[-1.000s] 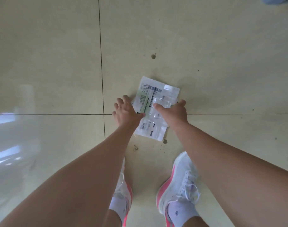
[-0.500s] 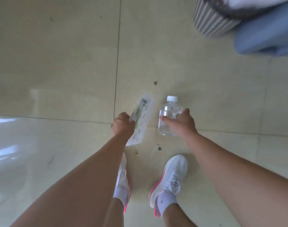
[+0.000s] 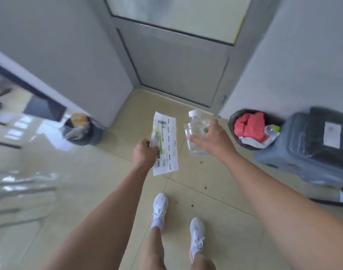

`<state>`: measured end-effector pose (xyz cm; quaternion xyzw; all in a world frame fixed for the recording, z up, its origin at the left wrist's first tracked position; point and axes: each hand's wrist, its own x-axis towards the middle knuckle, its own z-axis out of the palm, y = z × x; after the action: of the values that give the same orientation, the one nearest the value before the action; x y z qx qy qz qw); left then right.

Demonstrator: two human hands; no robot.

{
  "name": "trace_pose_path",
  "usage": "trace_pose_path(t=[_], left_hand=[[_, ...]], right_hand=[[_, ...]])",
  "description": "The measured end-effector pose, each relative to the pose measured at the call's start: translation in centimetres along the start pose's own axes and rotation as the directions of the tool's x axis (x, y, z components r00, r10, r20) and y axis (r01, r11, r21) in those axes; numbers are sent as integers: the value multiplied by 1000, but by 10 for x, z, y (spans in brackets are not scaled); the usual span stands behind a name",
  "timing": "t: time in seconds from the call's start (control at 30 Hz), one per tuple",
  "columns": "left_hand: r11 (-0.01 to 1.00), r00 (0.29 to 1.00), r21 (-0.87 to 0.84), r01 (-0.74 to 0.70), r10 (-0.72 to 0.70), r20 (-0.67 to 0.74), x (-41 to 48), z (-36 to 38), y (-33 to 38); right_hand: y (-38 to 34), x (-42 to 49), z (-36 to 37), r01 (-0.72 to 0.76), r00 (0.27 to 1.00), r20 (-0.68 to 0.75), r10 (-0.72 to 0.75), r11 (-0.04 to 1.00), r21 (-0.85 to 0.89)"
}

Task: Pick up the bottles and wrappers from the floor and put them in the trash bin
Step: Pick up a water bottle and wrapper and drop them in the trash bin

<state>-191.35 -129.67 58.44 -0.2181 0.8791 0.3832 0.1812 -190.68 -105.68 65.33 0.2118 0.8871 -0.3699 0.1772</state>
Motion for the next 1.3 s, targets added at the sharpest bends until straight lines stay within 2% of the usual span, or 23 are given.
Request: trace_pose_path(t=[0.1, 0.23, 0.33, 0.47, 0.67, 0.93, 1.13, 1.3], left_hand=[[995, 994, -101, 5, -16, -113, -72, -87, 1], [971, 967, -227, 75, -127, -221, -152, -175, -51], [951, 942, -278, 133, -209, -262, -182, -224, -100], [941, 910, -309, 136, -242, -336, -188, -284, -154], [928, 893, -358, 106, -247, -375, -145, -366, -227], [926, 926, -352, 140, -248, -284, -66, -472, -288], [902, 931, -392, 180, -286, -229, 16, -523, -301], [886, 920, -392, 247, -342, -193, 113, -540, -309]], right_hand=[[-67, -63, -20, 131, 991, 21, -131, 991, -35], [-128, -137, -6, 310, 949, 99, -298, 941, -134], [-161, -169, 20, 383, 919, 181, -349, 899, -212], [-214, -189, 72, 438, 891, 251, -377, 858, -267], [-314, -199, 177, 486, 865, 317, -389, 809, -331], [-423, -196, 271, 456, 884, 292, -364, 810, -370], [-482, -139, 303, 393, 914, 255, -315, 841, -372], [-513, -60, 358, 331, 929, 287, -235, 874, -355]])
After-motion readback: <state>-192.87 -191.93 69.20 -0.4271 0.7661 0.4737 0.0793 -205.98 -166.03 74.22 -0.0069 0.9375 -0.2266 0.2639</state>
